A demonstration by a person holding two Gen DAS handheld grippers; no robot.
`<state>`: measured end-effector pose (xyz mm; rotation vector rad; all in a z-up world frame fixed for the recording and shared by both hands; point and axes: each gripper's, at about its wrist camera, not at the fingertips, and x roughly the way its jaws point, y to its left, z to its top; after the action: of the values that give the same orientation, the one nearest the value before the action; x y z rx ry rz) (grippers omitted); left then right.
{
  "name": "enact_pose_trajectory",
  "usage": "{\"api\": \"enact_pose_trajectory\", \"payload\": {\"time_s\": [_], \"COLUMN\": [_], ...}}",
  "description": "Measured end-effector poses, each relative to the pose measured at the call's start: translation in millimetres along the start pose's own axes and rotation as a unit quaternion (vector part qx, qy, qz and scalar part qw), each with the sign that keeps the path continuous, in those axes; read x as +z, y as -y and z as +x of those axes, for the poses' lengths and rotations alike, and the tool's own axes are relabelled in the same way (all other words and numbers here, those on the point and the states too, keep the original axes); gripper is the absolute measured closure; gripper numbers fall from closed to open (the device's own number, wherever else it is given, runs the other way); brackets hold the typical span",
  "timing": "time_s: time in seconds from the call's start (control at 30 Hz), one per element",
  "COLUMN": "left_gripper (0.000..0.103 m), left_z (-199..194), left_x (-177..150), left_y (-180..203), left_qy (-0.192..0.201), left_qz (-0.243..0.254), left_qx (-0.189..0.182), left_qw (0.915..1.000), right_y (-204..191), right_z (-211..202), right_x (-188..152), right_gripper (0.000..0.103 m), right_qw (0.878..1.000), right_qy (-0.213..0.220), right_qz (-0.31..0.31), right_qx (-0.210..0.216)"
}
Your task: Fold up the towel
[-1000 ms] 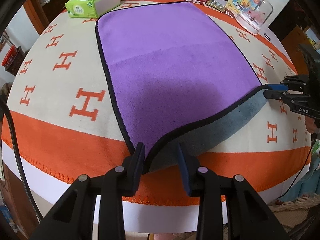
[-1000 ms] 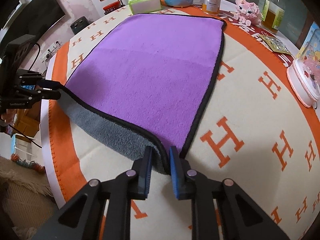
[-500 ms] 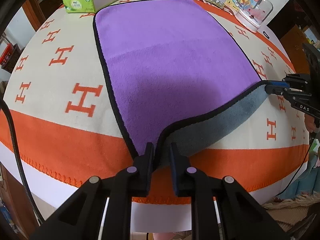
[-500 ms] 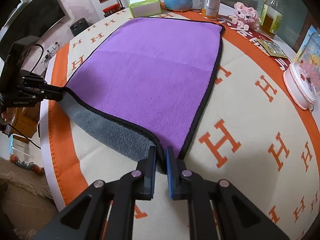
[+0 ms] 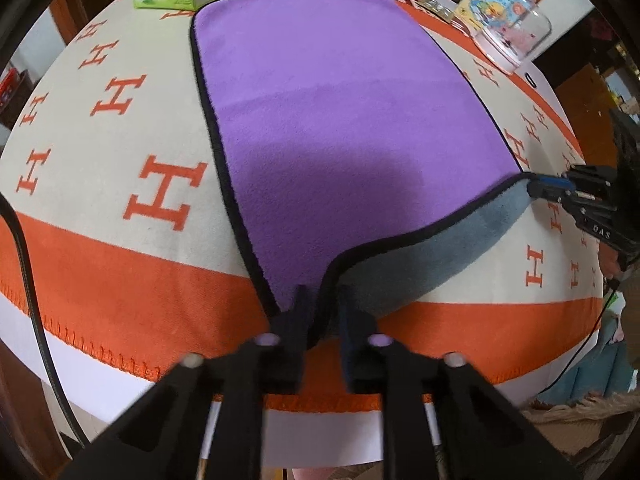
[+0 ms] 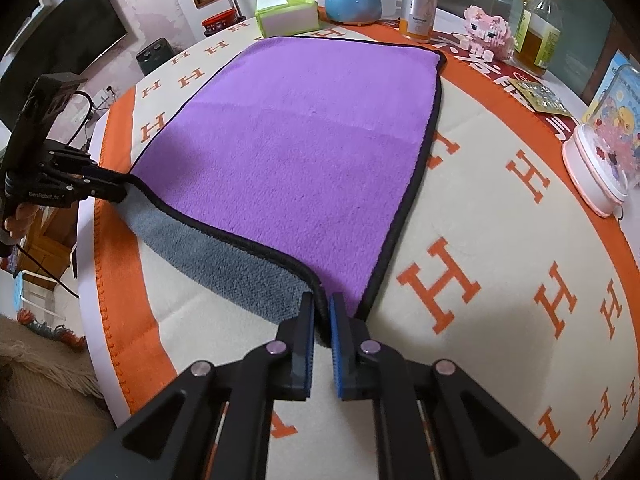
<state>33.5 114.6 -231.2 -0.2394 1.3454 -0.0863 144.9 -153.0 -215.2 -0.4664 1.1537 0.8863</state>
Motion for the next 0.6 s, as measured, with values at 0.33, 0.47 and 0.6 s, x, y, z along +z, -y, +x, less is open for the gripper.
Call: {"api": "enact_pose_trajectory", "payload": {"time_s": [0.33, 0.47, 0.6], "left_gripper": [0.1, 0.1, 0.1], "left_z": [-31, -52, -72], "left_x": [11, 32, 60], "left_y": [26, 24, 19], "left_qy": [0.046, 0.077, 0.112], "left_qz": [0.039, 0.025, 0.021], "left_qx": [0.063, 0.088, 0.119], "left_qw": [0.9962, 0.9928, 0.9864], "right_y": [-2, -1, 6], "right_z": [-17, -27, -42], "right_x": [10, 32, 65], "right_gripper": [0.098, 0.098, 0.098], "right_qw": [0.999, 0.996, 0.991], "right_qy": [0.027, 0.049, 0.078], "right_qz": [0.037, 0.052, 0.072], "right_qx": [-0.021, -0.059, -0.087]}}
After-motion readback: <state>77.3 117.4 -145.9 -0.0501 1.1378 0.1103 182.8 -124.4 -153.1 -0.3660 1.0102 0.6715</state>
